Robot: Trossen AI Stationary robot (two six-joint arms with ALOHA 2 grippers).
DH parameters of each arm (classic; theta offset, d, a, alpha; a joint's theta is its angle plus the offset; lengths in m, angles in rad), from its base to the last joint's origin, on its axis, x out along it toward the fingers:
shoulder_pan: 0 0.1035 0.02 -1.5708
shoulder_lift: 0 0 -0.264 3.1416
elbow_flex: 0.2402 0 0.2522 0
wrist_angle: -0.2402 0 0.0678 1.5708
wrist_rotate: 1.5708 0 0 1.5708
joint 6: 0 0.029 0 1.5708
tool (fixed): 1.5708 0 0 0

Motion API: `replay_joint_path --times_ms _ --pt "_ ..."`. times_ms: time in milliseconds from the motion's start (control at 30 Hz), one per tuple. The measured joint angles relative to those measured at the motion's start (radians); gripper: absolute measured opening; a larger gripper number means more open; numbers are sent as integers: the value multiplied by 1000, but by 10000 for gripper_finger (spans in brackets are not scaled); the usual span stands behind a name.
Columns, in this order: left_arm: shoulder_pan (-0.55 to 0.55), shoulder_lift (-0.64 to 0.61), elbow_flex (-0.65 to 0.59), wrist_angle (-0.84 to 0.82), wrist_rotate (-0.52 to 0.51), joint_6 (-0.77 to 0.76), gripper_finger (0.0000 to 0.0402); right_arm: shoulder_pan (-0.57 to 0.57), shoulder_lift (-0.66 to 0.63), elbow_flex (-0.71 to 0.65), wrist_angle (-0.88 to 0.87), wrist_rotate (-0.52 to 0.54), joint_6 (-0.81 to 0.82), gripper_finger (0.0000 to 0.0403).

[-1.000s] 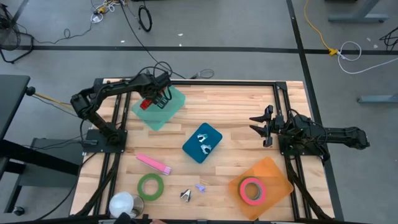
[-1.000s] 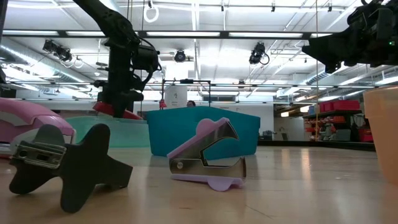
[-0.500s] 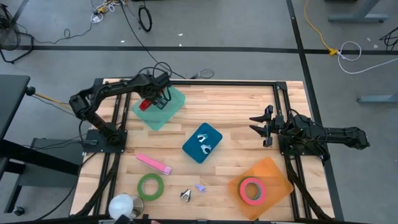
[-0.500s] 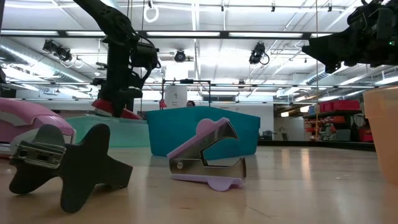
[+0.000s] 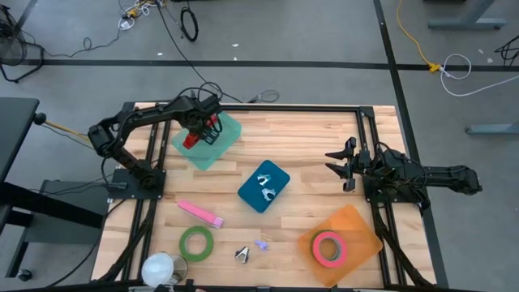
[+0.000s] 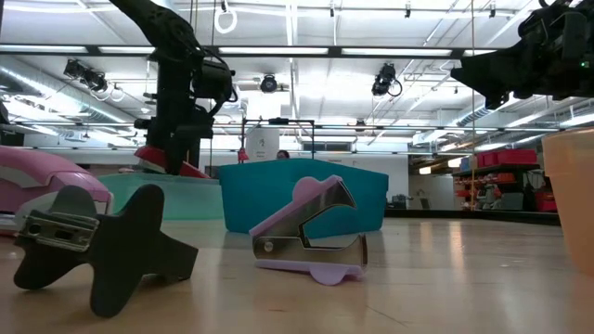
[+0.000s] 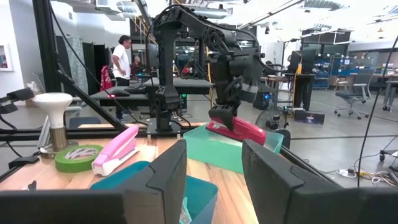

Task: Pick and place Stapler, Stapler remover, tape
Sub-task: Put the red stapler into the green bin

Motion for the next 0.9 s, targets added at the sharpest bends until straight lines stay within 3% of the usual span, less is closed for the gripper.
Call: replay_joint_path --times_ms 700,900 --pt "-3 -2 0 -6 -1 -29 165 0 0 0 0 0 0 155" --pt "-3 -2 2 -7 -36 -28 193 0 0 0 0 0 0 155"
